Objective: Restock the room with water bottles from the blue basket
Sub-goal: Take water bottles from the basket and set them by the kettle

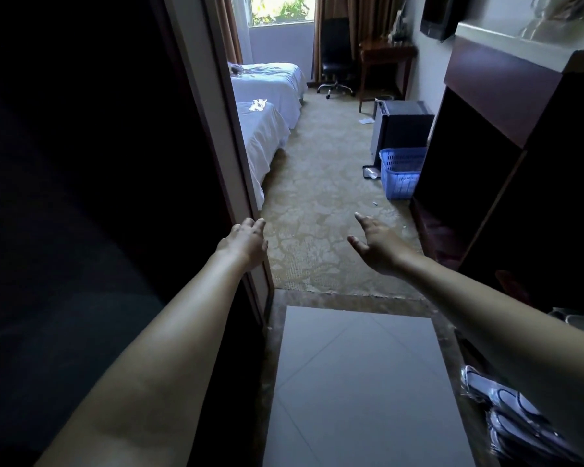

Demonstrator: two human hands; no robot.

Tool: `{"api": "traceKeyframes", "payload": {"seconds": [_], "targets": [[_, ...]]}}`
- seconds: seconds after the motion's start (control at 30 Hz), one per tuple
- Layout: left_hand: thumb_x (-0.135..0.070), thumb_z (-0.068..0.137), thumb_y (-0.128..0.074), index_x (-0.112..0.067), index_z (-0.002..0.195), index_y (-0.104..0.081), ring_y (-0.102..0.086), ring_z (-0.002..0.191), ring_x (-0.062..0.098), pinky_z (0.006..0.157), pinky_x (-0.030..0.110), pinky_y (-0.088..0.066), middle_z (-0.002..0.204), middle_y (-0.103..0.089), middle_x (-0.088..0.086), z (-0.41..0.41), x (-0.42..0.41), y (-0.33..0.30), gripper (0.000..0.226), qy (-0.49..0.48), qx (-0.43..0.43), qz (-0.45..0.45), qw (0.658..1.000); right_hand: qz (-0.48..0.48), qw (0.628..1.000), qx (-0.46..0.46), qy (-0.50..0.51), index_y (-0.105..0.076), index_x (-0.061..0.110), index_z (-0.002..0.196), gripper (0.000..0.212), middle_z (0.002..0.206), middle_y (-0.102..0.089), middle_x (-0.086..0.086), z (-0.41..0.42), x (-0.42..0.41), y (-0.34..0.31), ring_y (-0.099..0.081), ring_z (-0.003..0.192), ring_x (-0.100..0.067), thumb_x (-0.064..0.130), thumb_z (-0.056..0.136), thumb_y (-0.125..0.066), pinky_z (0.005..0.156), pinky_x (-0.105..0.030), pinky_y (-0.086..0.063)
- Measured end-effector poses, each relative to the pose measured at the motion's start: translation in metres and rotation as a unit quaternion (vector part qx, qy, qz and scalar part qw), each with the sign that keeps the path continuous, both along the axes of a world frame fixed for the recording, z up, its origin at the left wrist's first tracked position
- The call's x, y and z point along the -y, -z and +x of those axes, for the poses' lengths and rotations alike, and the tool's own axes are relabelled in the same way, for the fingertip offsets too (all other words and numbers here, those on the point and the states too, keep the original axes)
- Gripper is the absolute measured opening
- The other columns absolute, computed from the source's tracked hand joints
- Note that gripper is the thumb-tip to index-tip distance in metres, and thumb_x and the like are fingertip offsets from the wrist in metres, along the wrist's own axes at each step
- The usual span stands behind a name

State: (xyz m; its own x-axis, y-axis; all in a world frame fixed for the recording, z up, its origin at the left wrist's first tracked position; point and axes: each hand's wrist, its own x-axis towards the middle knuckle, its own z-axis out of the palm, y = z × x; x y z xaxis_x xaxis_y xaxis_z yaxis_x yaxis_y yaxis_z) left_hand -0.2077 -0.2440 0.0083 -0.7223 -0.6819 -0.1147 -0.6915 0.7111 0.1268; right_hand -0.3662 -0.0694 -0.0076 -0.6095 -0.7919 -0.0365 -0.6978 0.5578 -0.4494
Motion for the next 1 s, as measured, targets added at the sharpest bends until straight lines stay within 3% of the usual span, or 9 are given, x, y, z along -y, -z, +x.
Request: {"api": "traceKeyframes", "payload": {"seconds": [0.4, 0.77, 1.0], "targets": [[-0.026, 0.1, -0.036, -0.015, 0.145, -0.028, -0.035, 0.135, 0.027, 0.105, 0.04, -0.038, 0.147, -0.033, 0.006, -0.105, 0.093, 0.02, 0.048, 0.012, -0.013, 0.028, 0.999, -0.001, 1.0, 0.0, 0.008, -0.016, 0.011, 0.15, 0.061, 0.158, -0.018, -0.009, -0.103, 0.084, 0.011, -0.015, 0.147, -0.021, 0.036, 0.099, -0.037, 0.12, -0.038, -0.015], [-0.026, 0.1, -0.033, -0.015, 0.149, -0.022, -0.033, 0.138, 0.026, 0.108, 0.04, -0.036, 0.154, -0.025, 0.004, -0.26, 0.159, 0.031, 0.051, -0.031, 0.006, 0.045, 0.999, 0.002, 1.0, 0.009, -0.01, -0.015, 0.015, 0.15, 0.061, 0.159, -0.016, -0.006, -0.268, 0.139, 0.011, -0.014, 0.147, -0.021, 0.037, 0.098, -0.037, 0.119, -0.042, -0.017], [-0.023, 0.1, -0.034, -0.015, 0.144, -0.029, -0.036, 0.134, 0.027, 0.107, 0.04, -0.036, 0.147, -0.034, 0.007, -0.35, 0.196, 0.043, 0.045, -0.001, 0.001, 0.052, 0.999, 0.0, 0.999, 0.031, 0.008, -0.017, 0.014, 0.15, 0.06, 0.158, -0.018, -0.006, -0.36, 0.169, 0.022, -0.014, 0.147, -0.021, 0.038, 0.098, -0.037, 0.12, -0.043, -0.016]]}}
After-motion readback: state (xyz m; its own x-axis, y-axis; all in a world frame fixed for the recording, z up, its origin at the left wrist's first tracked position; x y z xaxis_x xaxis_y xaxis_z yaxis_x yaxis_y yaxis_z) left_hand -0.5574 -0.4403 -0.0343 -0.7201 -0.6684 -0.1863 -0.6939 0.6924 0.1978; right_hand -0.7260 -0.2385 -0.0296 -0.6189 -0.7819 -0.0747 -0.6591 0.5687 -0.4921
